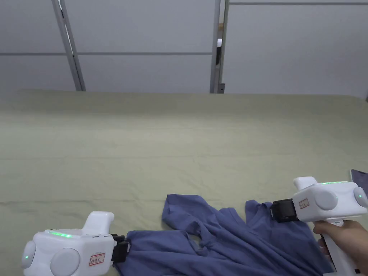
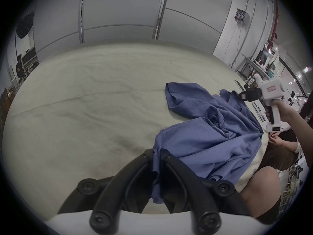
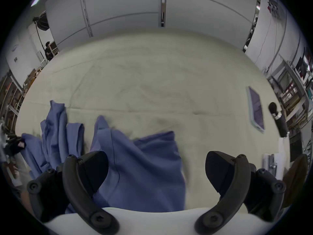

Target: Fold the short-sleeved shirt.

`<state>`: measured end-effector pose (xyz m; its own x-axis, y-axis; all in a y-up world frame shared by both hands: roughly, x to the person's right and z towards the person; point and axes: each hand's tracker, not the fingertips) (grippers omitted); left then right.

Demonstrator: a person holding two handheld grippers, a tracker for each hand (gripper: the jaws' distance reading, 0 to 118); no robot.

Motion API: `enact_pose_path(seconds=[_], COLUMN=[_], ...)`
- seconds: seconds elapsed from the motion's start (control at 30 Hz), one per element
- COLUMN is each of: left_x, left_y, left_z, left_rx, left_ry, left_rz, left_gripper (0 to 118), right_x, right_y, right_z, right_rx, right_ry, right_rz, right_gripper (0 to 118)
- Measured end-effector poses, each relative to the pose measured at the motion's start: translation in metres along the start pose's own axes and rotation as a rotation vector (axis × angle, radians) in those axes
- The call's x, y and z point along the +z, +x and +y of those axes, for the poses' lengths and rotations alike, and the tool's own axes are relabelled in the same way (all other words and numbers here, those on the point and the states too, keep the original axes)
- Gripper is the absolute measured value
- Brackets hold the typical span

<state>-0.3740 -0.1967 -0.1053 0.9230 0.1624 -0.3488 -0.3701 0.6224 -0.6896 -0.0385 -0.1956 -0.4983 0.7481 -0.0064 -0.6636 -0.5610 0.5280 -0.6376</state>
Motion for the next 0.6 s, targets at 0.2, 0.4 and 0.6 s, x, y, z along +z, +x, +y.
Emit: enact_pose_path(seconds=[0.2,0.4,0.6], left_x=[-0.015,-0.020,0.005], left_y=[-0.004,-0.006,-0.005], left_z=[0.003,0.004,0.014], left_rx=[-0.028,0.005,0.052], left_ry=[-0.029,-0.025,0.043], left_rz=[0.001,-0.007,-0.032], left_gripper=[7,7,7], right_x=[-0.033,-0.018,0.035], right_y=[-0.021,-0.028,-0.021], right_z=[0.007,0.007,0.002], right_rx=[0.086,0.126,0.068], right_ry=[0.000,-0.010,0.139], right_rz=[0.014,0.055,0.044], right_gripper=[109,18,17])
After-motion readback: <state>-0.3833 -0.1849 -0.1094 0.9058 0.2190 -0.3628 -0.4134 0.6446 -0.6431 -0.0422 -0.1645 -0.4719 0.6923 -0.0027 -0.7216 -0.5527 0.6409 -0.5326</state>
